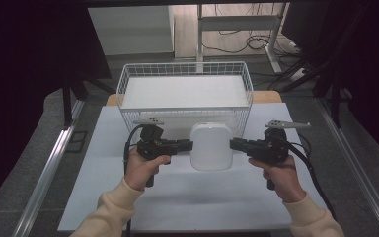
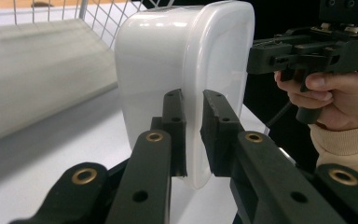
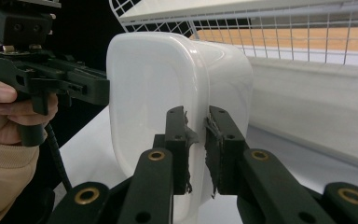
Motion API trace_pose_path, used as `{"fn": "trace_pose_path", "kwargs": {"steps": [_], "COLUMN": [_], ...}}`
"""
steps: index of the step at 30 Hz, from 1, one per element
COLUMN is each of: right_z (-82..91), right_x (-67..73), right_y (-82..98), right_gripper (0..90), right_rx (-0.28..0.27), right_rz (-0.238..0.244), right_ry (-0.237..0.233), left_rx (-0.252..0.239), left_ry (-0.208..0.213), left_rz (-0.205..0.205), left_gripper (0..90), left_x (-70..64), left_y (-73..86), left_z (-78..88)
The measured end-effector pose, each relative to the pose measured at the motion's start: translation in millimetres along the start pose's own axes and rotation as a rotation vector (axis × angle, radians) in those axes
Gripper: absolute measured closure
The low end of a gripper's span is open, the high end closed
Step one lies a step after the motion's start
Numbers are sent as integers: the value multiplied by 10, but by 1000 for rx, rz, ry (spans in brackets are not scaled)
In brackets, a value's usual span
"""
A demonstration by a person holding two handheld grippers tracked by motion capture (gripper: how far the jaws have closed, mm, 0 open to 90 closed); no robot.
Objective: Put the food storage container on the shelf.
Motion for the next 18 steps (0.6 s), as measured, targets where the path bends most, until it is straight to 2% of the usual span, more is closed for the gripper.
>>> {"fn": "trace_pose_path", "kwargs": {"steps": [9, 18], "right_z": [13, -13], "right_x": [46, 156], "right_y": [-178, -362], "right_gripper": [788, 788], "right_rx": [-9, -18], "right_rz": [15, 37], "right_ry": [8, 7], "left_rx": [-9, -21], "left_ry": [-10, -18], "left_rz": [-23, -35], "left_gripper": [807, 807], "left_x": [52, 120], "left_y": [-168, -328], "left_z": [27, 135]}}
Point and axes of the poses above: each handheld gripper's, and its own axes: z roughly backward along the jaws, y roughly out of its underside, x roughly to its left, the point moved 8 cm from there along -z, roughly forward along the jaws, and after that the axes turned 15 degrees about -z, right-handed, at the moved point
